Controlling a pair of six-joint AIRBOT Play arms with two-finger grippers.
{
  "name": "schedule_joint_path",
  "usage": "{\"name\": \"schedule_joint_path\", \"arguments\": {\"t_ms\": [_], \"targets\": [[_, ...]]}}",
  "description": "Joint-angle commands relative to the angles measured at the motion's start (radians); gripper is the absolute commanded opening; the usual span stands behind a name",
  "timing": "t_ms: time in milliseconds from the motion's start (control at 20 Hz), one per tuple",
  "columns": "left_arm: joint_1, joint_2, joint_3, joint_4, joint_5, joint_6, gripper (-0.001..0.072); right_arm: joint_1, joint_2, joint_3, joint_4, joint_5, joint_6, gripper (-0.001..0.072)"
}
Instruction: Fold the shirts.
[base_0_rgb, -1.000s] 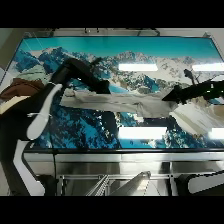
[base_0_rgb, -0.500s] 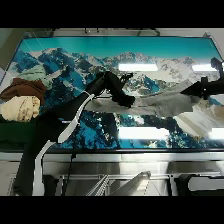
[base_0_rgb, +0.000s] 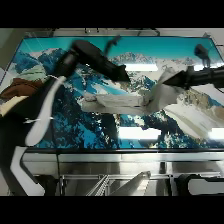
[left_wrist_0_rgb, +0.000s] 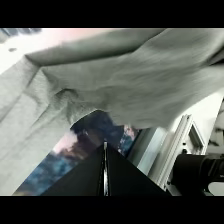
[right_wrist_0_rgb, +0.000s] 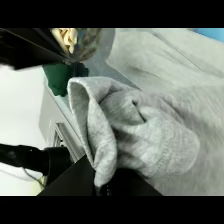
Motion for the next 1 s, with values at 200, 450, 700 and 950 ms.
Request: {"name": "schedule_joint_path", "arguments": {"t_ms": [200,450,700,950], "targets": [[0.365,0.352,-0.323,-0.024,0.117,0.112,0.0016,0.57,-0.174,0.019,0.061,-0.721,0.003,0.0013],[0.44,0.42,-0.613,-0.028,0.062,0.201,0.0016,0.742,-0.382,0.153,0.405,-0.792,-0.284,0.029],[0.439,0.421,-0.747,-0.035,0.057,0.25,0.0015,0.599,-0.293,0.154,0.221,-0.49,-0.176,0.0279],[0.44,0.426,-0.758,-0.034,0.083,0.255,0.0016,0.328,-0.144,0.124,-0.304,-0.348,0.204,0.0261]]}}
